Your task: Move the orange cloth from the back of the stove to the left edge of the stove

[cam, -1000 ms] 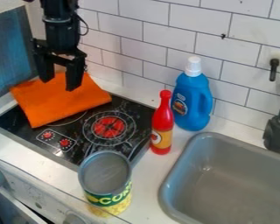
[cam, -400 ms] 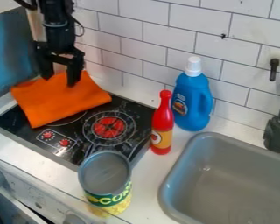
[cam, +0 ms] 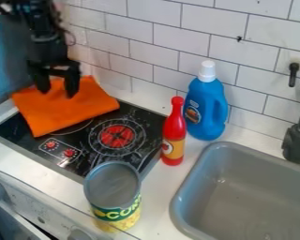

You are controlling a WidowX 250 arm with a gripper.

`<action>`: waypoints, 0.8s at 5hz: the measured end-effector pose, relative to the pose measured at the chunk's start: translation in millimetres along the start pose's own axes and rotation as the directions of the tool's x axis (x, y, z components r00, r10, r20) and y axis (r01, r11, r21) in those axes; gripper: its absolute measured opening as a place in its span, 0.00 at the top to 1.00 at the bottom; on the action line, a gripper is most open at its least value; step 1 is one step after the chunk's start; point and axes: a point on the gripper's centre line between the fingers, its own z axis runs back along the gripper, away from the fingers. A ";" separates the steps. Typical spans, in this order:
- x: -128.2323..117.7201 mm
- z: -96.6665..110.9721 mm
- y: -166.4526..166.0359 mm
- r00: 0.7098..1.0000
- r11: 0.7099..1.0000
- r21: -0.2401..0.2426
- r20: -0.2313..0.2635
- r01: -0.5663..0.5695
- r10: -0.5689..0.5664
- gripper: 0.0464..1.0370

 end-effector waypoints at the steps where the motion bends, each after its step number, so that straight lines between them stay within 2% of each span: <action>1: -3.1 -9.4 15.4 0.999 1.000 0.020 0.024 -0.022 0.022 0.04; 2: -11.2 -21.5 20.3 0.999 0.999 0.034 0.018 -0.027 0.027 0.04; 3: -31.7 -22.9 17.7 1.000 0.999 0.031 -0.013 -0.026 0.026 0.04; 4: -56.6 -20.7 23.5 0.992 0.994 0.110 -0.127 -0.007 0.021 0.04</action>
